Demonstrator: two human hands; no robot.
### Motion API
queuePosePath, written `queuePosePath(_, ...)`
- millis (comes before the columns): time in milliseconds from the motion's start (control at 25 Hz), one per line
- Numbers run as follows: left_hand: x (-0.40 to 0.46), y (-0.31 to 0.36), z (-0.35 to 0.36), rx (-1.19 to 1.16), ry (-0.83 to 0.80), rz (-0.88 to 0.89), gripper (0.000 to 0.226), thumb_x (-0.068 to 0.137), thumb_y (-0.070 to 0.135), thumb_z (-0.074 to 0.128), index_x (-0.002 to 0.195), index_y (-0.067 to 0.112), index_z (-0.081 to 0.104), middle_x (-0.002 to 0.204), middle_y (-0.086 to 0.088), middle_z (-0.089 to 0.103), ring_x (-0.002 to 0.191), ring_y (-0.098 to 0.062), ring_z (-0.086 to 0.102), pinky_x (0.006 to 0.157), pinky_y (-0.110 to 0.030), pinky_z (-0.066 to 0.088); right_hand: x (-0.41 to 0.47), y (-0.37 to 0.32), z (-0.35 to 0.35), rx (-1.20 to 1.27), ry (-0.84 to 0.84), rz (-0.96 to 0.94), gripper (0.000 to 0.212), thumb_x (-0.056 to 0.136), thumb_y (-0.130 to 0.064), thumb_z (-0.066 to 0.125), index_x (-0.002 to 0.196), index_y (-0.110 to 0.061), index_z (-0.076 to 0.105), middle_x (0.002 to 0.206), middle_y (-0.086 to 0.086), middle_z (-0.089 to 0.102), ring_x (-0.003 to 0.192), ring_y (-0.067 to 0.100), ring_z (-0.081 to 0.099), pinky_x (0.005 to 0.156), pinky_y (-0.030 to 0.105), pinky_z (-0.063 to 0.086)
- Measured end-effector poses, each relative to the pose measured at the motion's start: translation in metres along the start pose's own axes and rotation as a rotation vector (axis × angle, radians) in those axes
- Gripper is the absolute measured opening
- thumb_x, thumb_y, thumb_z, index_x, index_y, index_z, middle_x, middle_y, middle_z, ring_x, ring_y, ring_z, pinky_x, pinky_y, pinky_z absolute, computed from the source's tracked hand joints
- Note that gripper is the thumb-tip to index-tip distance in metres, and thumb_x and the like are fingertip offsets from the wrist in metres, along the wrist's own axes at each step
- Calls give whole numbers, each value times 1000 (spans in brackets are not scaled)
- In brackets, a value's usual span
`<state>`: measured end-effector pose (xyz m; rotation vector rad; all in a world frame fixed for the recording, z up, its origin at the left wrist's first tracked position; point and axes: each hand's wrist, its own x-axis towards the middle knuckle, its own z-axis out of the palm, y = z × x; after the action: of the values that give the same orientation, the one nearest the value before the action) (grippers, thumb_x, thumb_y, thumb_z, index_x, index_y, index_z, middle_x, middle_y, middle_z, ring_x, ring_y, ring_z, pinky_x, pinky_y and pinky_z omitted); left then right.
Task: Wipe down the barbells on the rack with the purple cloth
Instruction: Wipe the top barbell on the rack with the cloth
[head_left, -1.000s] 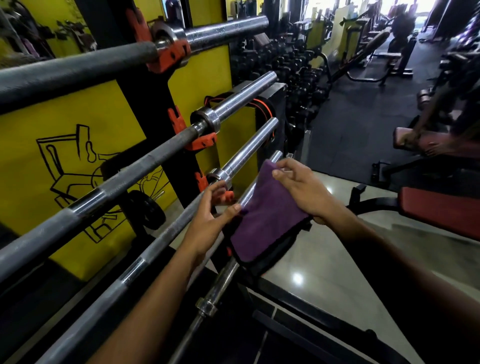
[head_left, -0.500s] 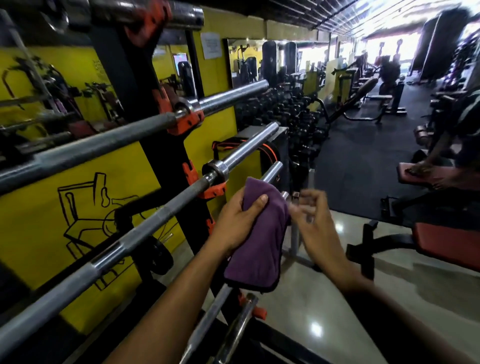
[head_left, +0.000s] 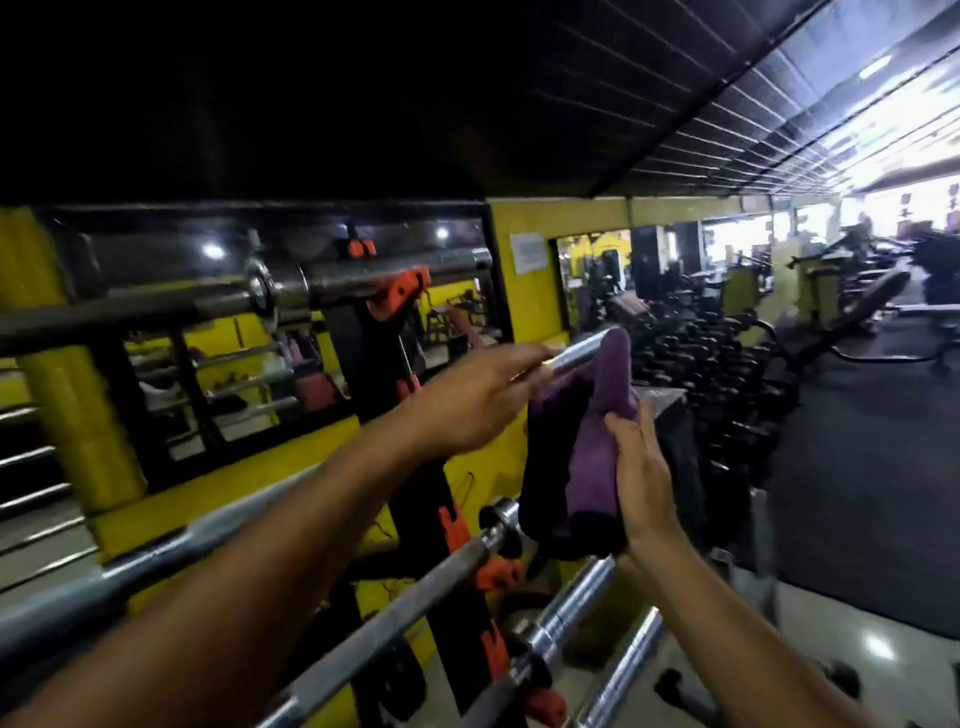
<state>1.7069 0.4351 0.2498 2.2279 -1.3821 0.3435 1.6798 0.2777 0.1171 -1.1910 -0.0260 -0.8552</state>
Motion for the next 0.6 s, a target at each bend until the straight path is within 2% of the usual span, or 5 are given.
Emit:
queuePosePath(120,20,-9,-93,607,86,16,46,107,25,40,153,18,37,155,0,41,141,-10,38,113,-19,26,50,-29,30,68,-19,-104,38,107,-29,43,145,-33,43,127,-9,59,109,5,61,81,17,48)
queuePosePath(240,6,-34,-164,916,31,-124,55,107,32,32,158,21,15,162,11,11,143,6,0,113,-10,-10,90,-55,58,-70,-83,-342,45,107,-42,36,151,-35,32,139,-7,51,116,1,57,93,25,50)
queuePosePath(400,-25,-56,-193,1008,-16,-203,64,99,55,17,157,31,9,164,14,4,143,7,-5,112,-10,-9,173,-65,108,-311,-204,-522,55,100,-53,31,151,-32,34,151,3,41,135,25,43,111,50,39)
queuePosePath(520,-27,-57,-186,981,-36,-281,58,102,50,21,157,36,7,156,26,-2,137,9,-3,111,-15,-1,223,-49,149,-660,-368,-630,47,100,-53,26,125,-27,56,134,13,57,126,34,50,107,42,35)
queuePosePath(600,-25,-57,-183,970,-66,-288,60,101,51,18,157,37,2,155,27,-7,139,10,-6,113,-17,0,246,-43,166,-948,-414,-761,48,105,-38,25,122,-13,62,130,15,61,123,35,54,102,41,36)
